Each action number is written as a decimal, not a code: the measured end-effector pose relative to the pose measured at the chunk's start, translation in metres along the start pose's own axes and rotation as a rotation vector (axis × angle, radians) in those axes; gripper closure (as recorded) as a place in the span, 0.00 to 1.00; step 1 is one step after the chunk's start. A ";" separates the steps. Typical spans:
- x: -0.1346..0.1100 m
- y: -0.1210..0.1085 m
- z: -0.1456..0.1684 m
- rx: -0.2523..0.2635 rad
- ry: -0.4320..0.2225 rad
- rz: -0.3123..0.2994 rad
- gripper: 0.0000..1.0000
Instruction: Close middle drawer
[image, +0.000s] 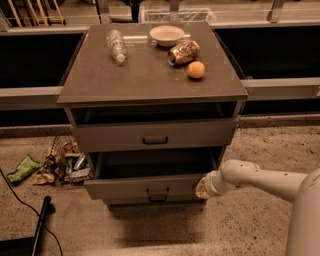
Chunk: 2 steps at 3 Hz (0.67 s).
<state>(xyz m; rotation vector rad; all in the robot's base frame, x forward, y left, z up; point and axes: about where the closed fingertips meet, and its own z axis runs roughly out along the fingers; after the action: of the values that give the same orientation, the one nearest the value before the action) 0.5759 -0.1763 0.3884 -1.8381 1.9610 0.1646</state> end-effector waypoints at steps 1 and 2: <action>0.000 0.000 0.000 0.000 0.000 0.000 0.34; 0.000 0.000 0.000 0.000 0.000 0.000 0.11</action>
Offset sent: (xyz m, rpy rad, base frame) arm 0.0000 0.0000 0.0000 0.0000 0.0000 0.0000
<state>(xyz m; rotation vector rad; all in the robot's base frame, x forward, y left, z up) 0.5759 -0.1763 0.3883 -1.8382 1.9610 0.1647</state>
